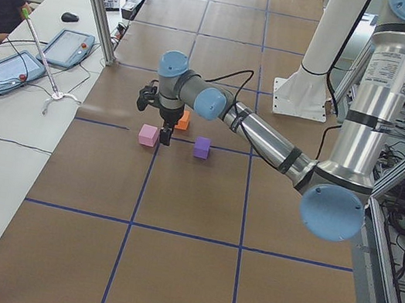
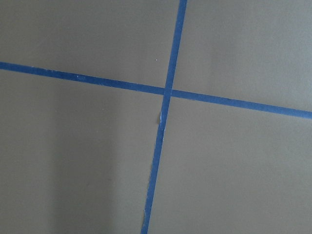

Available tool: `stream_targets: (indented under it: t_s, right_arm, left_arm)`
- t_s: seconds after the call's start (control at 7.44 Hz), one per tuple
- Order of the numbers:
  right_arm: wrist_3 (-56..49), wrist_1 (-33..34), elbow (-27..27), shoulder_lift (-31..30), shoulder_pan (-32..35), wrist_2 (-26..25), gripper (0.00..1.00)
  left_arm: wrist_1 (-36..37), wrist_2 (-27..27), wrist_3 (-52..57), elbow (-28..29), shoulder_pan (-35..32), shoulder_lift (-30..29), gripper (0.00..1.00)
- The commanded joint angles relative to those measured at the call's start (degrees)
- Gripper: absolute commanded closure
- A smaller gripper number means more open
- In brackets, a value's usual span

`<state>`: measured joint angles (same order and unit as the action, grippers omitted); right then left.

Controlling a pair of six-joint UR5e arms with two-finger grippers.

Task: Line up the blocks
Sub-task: 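Move the left gripper down over the orange cube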

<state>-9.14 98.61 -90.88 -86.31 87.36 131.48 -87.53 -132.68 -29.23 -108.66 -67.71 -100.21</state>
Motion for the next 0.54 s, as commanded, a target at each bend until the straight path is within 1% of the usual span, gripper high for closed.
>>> stream_targets:
  t_s: [0.0,0.27,0.4]
  right_arm:
    - [0.0,0.0,0.0,0.0,0.0,0.0,0.00]
    - [0.0,0.0,0.0,0.0,0.0,0.0,0.00]
    - [0.0,0.0,0.0,0.0,0.0,0.0,0.00]
  left_arm:
    - [-0.6,0.4,-3.8,2.6,7.0,-6.7,0.00]
    - [-2.4,0.4,-4.1,7.0,12.6,-11.0,0.00]
    - [-2.6,0.5,-4.0,8.6,13.5,-12.0,0.00]
